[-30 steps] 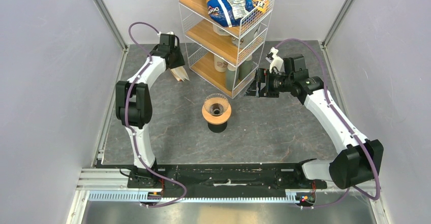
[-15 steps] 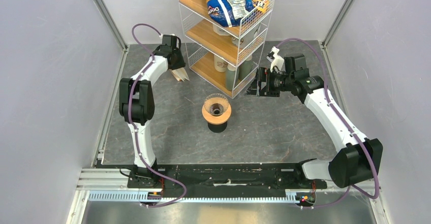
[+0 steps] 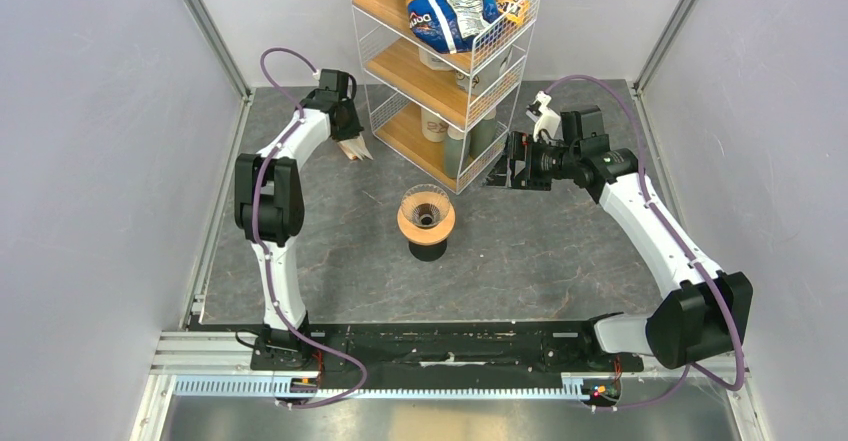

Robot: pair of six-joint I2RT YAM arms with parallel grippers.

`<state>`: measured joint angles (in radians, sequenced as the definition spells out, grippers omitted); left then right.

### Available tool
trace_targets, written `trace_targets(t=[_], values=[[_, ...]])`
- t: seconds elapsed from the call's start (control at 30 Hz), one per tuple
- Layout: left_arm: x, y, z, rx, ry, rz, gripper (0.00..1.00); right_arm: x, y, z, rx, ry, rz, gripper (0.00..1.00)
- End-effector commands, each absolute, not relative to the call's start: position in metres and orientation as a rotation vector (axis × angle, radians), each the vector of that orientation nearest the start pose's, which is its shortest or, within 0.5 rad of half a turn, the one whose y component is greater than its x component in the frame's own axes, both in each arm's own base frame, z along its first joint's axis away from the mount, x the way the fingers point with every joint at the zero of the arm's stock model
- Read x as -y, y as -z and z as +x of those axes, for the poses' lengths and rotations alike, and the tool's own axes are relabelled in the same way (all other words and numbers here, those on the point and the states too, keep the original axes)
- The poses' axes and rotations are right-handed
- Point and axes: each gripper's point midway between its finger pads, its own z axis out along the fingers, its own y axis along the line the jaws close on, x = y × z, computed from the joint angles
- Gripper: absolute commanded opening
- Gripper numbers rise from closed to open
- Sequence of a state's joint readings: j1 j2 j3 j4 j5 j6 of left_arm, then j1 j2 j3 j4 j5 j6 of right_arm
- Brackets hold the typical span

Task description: Place the coffee filter in the dripper

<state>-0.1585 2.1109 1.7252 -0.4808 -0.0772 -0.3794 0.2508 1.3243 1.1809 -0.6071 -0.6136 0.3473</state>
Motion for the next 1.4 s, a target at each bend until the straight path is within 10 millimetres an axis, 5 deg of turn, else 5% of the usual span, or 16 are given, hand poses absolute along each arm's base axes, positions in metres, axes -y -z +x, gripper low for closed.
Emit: trace_targets(t=[0.0, 0.33, 0.53, 0.73, 0.9, 1.03, 1.2, 1.37], values=[[0.083, -0.149, 0.538, -2.305, 0.151, -0.331, 0.06, -0.194, -0.241, 0.301, -2.288, -1.024, -0.247, 0.97], [0.085, -0.186, 0.526, -2.269, 0.19, -0.331, 0.02, -0.198, -0.245, 0.302, -2.272, -1.056, -0.253, 0.97], [0.081, -0.234, 0.495, -2.236, 0.21, -0.287, 0.02, -0.2, -0.258, 0.299, -2.224, -1.07, -0.293, 0.97], [0.086, -0.299, 0.421, -2.177, 0.355, -0.111, 0.02, -0.2, -0.289, 0.286, -2.096, -1.066, -0.391, 0.97], [0.131, -0.366, 0.342, -2.014, 0.703, 0.199, 0.02, -0.202, -0.317, 0.273, -1.987, -1.013, -0.471, 0.97], [0.162, -0.399, 0.279, -1.886, 0.942, 0.462, 0.02, -0.215, -0.34, 0.261, -1.896, -0.985, -0.574, 0.97], [0.175, -0.407, 0.228, -1.861, 1.091, 0.637, 0.02, -0.222, -0.365, 0.249, -1.749, -0.863, -0.791, 0.97], [0.186, -0.395, 0.186, -1.935, 1.224, 0.738, 0.02, -0.206, -0.364, 0.251, -1.515, -0.498, -1.138, 0.97]])
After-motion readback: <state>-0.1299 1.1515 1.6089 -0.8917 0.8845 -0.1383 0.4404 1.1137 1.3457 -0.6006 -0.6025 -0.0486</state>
